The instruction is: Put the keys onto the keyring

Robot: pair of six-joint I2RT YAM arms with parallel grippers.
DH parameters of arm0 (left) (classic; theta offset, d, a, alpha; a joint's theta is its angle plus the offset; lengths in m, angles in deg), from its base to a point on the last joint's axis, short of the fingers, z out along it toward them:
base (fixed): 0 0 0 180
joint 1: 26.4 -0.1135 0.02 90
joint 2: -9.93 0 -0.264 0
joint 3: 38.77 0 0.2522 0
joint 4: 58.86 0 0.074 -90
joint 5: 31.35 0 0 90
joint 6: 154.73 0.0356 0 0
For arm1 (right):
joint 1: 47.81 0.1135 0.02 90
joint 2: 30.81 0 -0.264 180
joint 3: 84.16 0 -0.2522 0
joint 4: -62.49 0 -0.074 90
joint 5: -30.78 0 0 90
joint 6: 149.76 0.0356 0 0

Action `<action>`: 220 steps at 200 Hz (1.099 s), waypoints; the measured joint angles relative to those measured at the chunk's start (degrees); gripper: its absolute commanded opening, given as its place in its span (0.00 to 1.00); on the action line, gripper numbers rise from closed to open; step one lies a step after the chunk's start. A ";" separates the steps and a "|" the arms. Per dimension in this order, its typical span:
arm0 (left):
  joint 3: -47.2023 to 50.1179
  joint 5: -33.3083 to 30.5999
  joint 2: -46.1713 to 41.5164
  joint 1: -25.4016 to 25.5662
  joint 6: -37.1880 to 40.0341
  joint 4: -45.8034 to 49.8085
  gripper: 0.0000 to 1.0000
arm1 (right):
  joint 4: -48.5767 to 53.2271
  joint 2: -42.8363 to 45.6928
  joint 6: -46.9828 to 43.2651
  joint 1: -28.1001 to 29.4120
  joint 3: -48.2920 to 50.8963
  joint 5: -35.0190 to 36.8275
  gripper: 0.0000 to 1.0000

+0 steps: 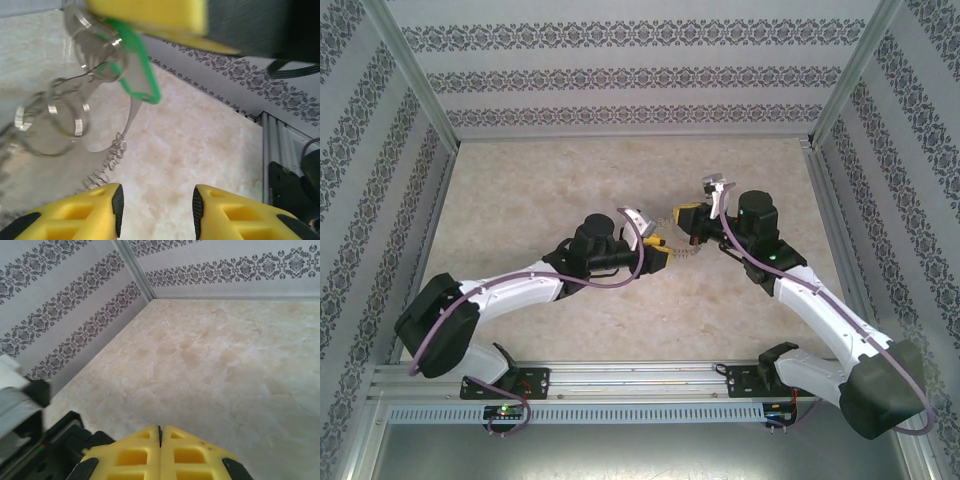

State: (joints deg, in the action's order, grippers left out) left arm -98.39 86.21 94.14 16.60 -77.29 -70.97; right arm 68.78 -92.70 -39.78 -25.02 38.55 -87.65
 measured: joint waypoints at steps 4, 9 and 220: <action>0.00 -0.26 0.44 0.00 0.00 -0.37 0.42 | 0.13 0.17 -0.09 0.00 0.00 -0.15 0.00; 0.00 -0.59 0.94 -0.15 -0.02 -0.81 0.42 | 0.44 0.42 -0.17 0.11 -0.04 -0.26 0.00; -0.17 -1.55 3.54 -4.85 -1.14 -11.17 0.44 | 9.01 2.23 -5.40 0.68 -3.19 -2.89 0.00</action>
State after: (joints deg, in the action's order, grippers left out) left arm -98.57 84.65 97.68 11.75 -78.43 -82.14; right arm 77.79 -90.47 -45.18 -24.35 35.36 -90.53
